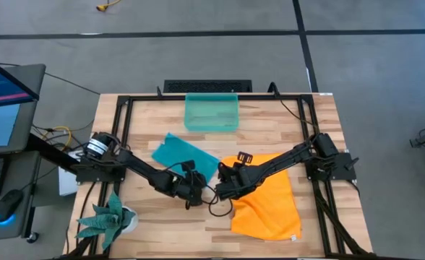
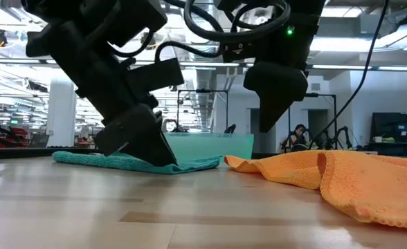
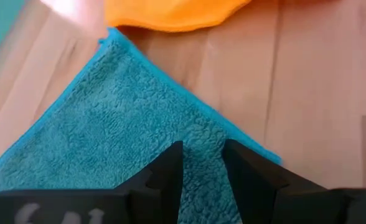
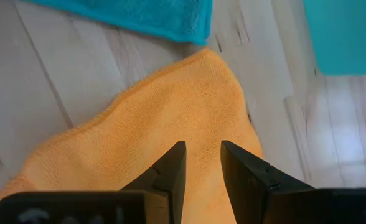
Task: Roll microfiber towels into tight, uniform cylinder then place into a basket
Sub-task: Roll the blue microfiber cloth
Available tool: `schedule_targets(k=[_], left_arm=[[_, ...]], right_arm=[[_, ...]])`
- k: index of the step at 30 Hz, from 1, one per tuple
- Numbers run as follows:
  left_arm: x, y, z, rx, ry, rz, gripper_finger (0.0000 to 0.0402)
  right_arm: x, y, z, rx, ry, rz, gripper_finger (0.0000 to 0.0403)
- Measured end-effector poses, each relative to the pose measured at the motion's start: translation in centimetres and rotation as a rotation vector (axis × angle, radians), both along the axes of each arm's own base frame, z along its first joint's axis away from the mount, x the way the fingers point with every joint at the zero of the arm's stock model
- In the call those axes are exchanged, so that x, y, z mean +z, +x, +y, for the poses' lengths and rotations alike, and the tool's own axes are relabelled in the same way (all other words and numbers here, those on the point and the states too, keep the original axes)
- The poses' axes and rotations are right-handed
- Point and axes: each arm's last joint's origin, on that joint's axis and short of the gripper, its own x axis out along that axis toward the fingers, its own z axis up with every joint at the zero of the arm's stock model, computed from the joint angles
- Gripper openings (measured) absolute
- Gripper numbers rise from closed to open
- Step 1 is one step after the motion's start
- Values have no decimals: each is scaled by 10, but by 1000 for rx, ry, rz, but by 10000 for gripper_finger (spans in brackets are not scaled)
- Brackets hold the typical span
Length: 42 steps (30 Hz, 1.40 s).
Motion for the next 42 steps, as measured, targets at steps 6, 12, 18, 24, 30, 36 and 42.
schedule_targets(k=[6,12,18,24,30,36,42], left_arm=[[0,-6,-14,-128,0,67,114],[-4,-20,-28,-256,29,179,114],[1,-33,-39,-321,51,243,114],[15,-53,-49,-273,-59,281,114],[26,-72,-61,-181,-231,326,114],[26,-88,-68,-73,-278,394,114],[29,-92,-74,-136,-230,384,114]], right_arm=[[0,0,1,-29,7,-16,122],[0,-1,4,-34,9,-22,122],[0,-2,4,-33,8,-21,122],[0,-1,2,-18,5,-14,122],[0,6,-3,38,6,-28,122],[0,11,-10,60,9,-36,122],[0,13,-13,50,13,-43,122]])
